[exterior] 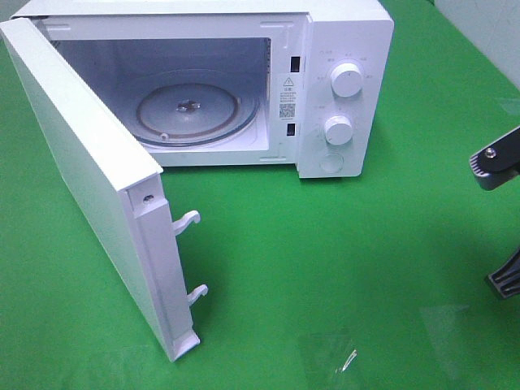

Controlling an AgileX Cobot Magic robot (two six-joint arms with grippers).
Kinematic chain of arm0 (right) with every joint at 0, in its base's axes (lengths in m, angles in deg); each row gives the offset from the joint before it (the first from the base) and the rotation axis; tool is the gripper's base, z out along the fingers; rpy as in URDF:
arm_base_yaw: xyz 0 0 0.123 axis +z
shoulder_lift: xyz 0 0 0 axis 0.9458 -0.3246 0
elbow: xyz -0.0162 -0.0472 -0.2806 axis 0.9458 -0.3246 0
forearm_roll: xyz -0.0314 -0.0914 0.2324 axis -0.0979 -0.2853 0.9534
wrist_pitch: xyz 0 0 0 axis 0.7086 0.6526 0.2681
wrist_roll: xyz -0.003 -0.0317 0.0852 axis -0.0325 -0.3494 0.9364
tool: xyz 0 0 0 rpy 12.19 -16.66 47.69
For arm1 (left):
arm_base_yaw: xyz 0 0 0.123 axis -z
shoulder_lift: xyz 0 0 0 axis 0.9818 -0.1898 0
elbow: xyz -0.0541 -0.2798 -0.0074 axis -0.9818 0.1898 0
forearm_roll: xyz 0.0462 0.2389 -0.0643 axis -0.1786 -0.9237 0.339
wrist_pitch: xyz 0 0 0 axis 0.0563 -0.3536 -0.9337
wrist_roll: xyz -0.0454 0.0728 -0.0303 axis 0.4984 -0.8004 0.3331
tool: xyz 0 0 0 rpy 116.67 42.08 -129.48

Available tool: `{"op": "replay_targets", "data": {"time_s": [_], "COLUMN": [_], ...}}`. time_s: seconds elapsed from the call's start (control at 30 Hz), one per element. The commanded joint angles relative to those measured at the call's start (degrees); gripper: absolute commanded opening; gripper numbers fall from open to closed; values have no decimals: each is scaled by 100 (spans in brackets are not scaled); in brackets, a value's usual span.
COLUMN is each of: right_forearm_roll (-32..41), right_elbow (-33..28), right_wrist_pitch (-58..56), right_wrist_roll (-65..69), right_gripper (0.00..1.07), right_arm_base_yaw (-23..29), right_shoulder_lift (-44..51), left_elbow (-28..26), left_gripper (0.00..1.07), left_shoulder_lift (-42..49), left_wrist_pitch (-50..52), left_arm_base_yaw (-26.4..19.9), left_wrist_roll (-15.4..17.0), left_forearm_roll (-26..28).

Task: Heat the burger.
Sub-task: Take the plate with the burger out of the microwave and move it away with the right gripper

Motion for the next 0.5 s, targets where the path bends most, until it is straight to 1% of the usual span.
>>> {"op": "replay_targets", "data": {"time_s": [0.03,0.3,0.5], "right_forearm_roll": [-561,-814,-1037], "right_elbow": [57,57,57], "right_wrist_pitch": [23,195,390], "right_wrist_roll": [223,630,1089], "right_gripper": [0,0,0], "right_arm_base_yaw": [-23,-23,-29], "right_shoulder_lift": [-132,-453,-905], "left_elbow": [6,6,6], "left_gripper": [100,100,100], "left_shoulder_lift": [92,92,92], "left_wrist_pitch": [97,97,97], "left_arm_base_yaw": [-11,-11,-11], "left_wrist_roll": [0,0,0], "left_forearm_roll": [34,34,34]}}
